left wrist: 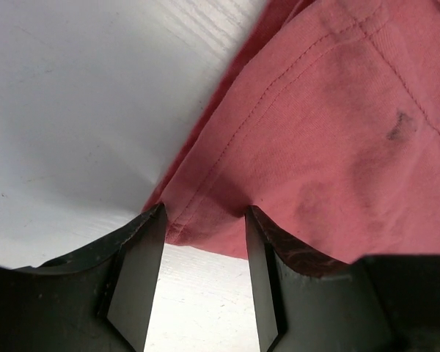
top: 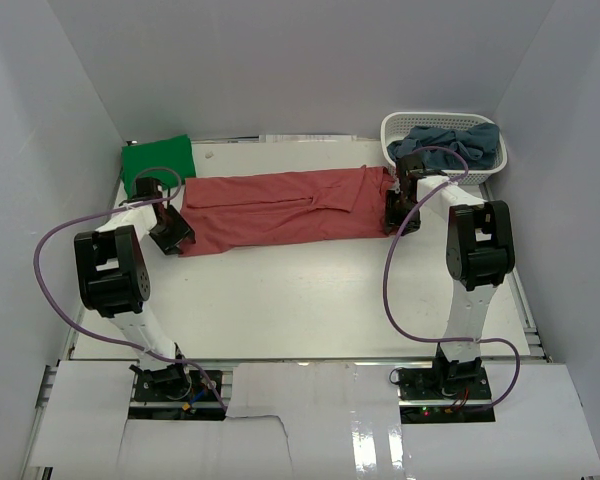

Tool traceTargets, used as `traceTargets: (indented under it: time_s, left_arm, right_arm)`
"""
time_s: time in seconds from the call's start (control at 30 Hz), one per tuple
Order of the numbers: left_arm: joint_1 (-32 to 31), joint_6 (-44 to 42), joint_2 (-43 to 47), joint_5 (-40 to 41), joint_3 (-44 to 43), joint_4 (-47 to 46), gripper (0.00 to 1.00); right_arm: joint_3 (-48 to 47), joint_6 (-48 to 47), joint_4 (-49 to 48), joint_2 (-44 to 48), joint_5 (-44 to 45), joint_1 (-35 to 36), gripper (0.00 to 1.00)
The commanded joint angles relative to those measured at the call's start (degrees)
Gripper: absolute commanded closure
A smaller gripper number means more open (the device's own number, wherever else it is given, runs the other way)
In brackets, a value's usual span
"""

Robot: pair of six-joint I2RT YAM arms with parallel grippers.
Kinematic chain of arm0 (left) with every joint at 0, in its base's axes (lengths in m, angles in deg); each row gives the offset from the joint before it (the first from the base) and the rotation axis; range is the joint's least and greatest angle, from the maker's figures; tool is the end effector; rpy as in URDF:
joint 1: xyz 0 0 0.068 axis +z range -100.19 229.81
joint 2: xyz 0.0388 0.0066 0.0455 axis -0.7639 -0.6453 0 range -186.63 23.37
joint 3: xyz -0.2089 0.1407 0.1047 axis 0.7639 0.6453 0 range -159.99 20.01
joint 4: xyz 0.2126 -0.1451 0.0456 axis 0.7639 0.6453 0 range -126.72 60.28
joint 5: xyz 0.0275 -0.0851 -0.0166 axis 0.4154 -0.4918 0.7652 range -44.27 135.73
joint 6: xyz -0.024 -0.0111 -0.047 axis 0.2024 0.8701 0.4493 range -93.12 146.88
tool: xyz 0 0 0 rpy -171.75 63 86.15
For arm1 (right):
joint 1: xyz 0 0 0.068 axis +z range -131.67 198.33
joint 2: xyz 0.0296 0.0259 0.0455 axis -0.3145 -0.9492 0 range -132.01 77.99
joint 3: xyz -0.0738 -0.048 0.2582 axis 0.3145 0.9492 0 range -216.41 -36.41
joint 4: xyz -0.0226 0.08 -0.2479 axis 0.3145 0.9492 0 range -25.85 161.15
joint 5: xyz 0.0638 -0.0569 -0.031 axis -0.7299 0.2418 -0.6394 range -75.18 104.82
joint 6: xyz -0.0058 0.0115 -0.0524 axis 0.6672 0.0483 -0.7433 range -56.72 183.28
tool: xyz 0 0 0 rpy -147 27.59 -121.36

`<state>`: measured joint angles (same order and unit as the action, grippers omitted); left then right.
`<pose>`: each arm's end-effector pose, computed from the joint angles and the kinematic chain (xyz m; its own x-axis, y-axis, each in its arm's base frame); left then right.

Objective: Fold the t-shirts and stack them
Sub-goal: Fold the other side of the tshirt into a rectangle

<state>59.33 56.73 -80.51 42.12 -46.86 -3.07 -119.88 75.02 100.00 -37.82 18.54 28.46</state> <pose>0.3470 0.0559 0.1669 -0.7352 -0.6269 -0.2578 -0.5884 0.7791 -0.2165 0.4086 0.0706 0.1690 -0.9257 0.0410 -0.3760 0.0376 0.9992 0.0165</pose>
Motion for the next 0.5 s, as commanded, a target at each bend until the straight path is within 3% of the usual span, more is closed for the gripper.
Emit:
traceTargets:
  time_s: [0.0,0.1,0.13,0.2,0.23,0.33,0.47]
  left_arm:
    - [-0.03,0.04,1.75,2.56,0.78,2.65,0.42]
    - [-0.2,-0.14,0.87,2.74,0.78,2.74,0.45]
    - [-0.2,-0.14,-0.18,2.74,0.43,3.0,0.46]
    - [-0.12,-0.14,-0.71,4.65,0.34,3.0,0.62]
    - [-0.11,0.04,-0.98,5.45,0.34,3.09,0.72]
    - [-0.12,0.04,-1.33,6.43,0.6,3.0,1.0]
    - [-0.2,-0.14,-2.47,6.96,0.69,3.26,1.0]
  right_arm:
    - [-1.7,-0.5,-0.17,-0.12,0.4,-0.55,0.5]
    - [-1.71,-0.59,-0.26,-0.56,0.49,-0.55,0.62]
    - [-1.88,-0.59,-0.17,-0.73,0.49,-0.55,0.71]
    - [-1.97,-0.59,-0.08,-1.08,0.67,-0.64,0.8]
    - [-2.06,-0.59,0.0,-1.26,1.02,-0.64,0.9]
    - [-1.8,-0.67,0.35,-1.26,1.72,-0.64,0.92]
    - [-1.79,-1.02,1.23,-0.91,2.51,-0.73,0.92]
